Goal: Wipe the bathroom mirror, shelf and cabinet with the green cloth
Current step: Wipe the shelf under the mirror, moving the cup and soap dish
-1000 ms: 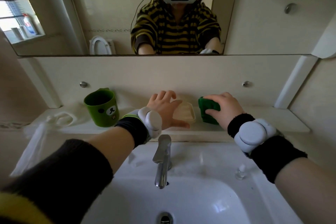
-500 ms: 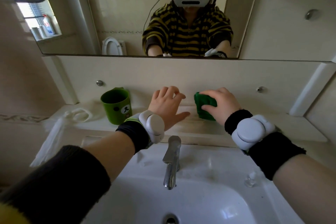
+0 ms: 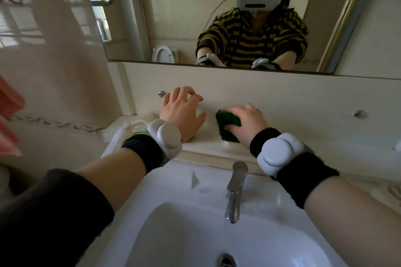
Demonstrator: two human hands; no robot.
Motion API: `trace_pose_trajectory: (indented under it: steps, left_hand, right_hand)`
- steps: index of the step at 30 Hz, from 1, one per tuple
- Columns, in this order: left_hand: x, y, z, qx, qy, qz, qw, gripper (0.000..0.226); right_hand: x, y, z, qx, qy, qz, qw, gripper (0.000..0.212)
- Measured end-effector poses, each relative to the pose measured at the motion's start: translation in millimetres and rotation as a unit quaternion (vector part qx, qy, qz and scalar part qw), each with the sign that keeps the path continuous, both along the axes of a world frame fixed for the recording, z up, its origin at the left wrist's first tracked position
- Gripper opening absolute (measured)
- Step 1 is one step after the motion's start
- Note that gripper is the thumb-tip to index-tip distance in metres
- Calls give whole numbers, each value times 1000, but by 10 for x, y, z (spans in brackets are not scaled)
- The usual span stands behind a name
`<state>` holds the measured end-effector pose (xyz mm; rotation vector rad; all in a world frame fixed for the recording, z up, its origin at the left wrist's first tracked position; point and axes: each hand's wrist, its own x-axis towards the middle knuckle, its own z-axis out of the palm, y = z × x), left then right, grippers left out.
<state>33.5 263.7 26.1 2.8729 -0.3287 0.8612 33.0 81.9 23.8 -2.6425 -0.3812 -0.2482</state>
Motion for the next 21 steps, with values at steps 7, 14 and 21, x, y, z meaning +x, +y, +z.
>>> trace_pose_trajectory:
  steps: [7,14,21]
  left_hand:
    - [83,344,-77,13,109,67,992,72]
    - [169,326,-89,-53,188,67,979,76]
    - [114,587,-3,-60,99,25,993,73]
  right_hand:
    - [34,366,-46,4,-1,16,1000,40]
    - [53,454,-18,5,-1,7,1000,40]
    - [73,642,-71,17,28,17,999,42]
